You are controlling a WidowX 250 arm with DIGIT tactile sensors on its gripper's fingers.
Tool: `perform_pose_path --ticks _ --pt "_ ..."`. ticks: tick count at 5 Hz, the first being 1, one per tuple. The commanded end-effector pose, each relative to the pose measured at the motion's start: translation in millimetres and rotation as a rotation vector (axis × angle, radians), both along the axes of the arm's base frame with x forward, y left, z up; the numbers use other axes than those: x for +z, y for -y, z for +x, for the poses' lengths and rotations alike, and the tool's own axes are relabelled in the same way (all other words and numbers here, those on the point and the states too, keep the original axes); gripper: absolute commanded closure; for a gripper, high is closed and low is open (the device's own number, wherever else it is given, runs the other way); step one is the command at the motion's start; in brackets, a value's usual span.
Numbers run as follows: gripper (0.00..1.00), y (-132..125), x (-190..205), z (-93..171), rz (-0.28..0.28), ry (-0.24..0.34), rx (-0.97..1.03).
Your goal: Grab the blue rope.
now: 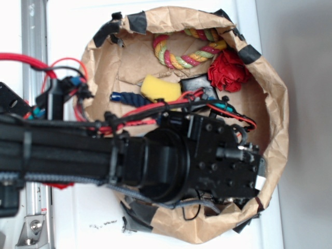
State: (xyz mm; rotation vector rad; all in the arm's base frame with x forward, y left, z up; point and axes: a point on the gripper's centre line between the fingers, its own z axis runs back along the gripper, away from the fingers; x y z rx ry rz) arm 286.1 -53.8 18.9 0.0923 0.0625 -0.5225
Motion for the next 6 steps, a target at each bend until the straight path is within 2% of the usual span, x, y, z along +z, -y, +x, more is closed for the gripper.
perform_pose_path --ticks 1,2,4,5,6 --pt "1.0 -30.3 20.2 -3.2 0.017 0.041 0.076" --pt "1.0 -38.2 35.7 -3.0 0.009 0.066 0.095" --pt "1.0 -50.9 82.8 -1.7 -0.07 0.14 0.16" --pt "1.0 -45.9 117.6 1.7 -0.1 0.17 0.198" --pt "1.0 -43.6 143.8 0.7 -0.096 0.19 0.233"
